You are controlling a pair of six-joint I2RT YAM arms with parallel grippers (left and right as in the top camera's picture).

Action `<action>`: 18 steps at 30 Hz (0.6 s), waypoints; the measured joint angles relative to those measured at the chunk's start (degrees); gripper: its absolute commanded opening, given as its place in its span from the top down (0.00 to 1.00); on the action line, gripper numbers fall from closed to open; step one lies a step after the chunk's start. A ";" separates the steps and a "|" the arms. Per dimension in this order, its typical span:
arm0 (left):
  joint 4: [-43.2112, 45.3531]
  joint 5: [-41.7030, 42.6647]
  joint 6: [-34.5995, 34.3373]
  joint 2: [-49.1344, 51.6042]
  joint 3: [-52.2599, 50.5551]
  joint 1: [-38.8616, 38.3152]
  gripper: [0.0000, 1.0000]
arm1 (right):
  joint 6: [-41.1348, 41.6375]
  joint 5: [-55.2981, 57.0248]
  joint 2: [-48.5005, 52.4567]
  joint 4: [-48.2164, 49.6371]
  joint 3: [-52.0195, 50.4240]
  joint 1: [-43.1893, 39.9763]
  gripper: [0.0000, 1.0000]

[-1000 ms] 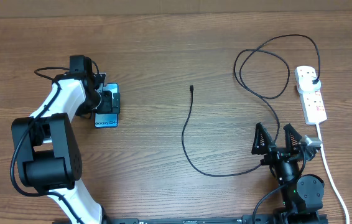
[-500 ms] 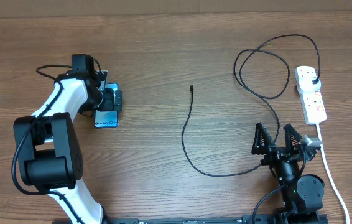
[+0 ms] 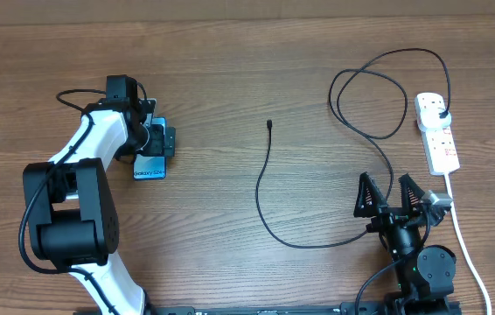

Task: Plug charger to phone and switch on socket

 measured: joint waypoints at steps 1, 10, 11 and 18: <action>0.00 0.00 0.00 0.00 0.00 0.00 0.00 | -0.02 -0.02 0.00 0.00 0.00 0.00 0.00; 1.75 -0.44 0.00 -0.11 -0.79 0.00 0.00 | 0.00 0.00 0.00 0.00 0.00 0.00 0.00; 1.84 -0.48 0.00 -0.15 -0.90 0.00 0.00 | -0.02 -0.02 0.00 0.02 0.00 0.00 0.00; 2.21 -1.03 -0.02 -0.28 -1.20 0.00 0.16 | 0.00 0.00 0.00 -0.02 0.00 0.00 0.00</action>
